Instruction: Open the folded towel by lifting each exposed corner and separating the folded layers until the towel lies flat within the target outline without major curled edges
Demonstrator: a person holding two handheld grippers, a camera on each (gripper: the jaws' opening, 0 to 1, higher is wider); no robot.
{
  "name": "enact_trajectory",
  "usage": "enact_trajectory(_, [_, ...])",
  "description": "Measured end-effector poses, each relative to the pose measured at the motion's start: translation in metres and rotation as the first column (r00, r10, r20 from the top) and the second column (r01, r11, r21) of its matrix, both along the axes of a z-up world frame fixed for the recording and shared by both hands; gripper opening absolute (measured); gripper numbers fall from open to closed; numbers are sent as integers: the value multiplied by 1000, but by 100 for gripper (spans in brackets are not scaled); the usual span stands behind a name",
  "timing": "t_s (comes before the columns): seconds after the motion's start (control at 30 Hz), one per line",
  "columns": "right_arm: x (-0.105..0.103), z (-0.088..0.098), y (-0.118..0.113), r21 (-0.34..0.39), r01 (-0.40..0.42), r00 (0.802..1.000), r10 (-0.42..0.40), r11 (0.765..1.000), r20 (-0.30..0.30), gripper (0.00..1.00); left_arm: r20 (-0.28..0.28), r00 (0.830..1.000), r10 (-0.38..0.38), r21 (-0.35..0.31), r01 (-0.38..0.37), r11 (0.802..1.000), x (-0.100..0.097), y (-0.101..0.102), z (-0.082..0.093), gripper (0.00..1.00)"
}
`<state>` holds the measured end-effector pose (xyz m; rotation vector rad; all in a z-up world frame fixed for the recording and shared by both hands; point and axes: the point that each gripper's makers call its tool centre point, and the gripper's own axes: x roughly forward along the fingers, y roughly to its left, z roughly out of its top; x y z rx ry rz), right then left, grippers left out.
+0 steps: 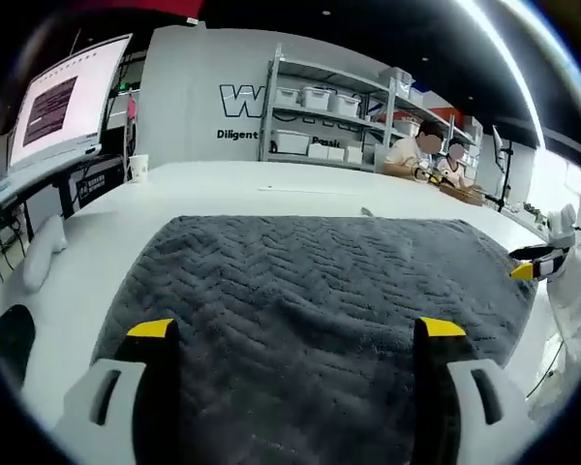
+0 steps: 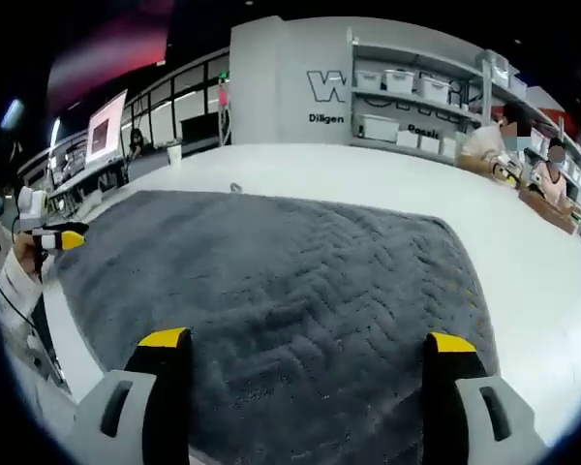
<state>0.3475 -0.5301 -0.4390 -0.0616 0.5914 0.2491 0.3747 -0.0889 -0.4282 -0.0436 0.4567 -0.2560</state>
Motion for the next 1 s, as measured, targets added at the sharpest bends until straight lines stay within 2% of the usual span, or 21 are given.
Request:
enact_trajectory(0.17, [-5,-7,4,-12,-14,1000,14,1000,-12,99,-3,1000,-3,2,3,1000,-8,-7,-4,99])
enact_trajectory(0.23, [-6,-8,3,-26,-19,1000,19,999,-14,99,-9,1000,-3,65,4,998,-10,-5,-10,99])
enact_trajectory(0.37, [-6,-9,2,-23,-36,999,35,999,-11,99,-13,1000,-15,111,16,994,-10,-4,-13,99])
enact_trajectory(0.7, [-7,-9,-1,-16,-71,997,71,997,12,99,4,999,-42,108,41,993,-13,-1,-13,99])
enact_trajectory(1.0, [-9,-8,-2,-8,-83,995,83,997,46,99,-4,999,-36,111,37,993,-15,3,-13,99])
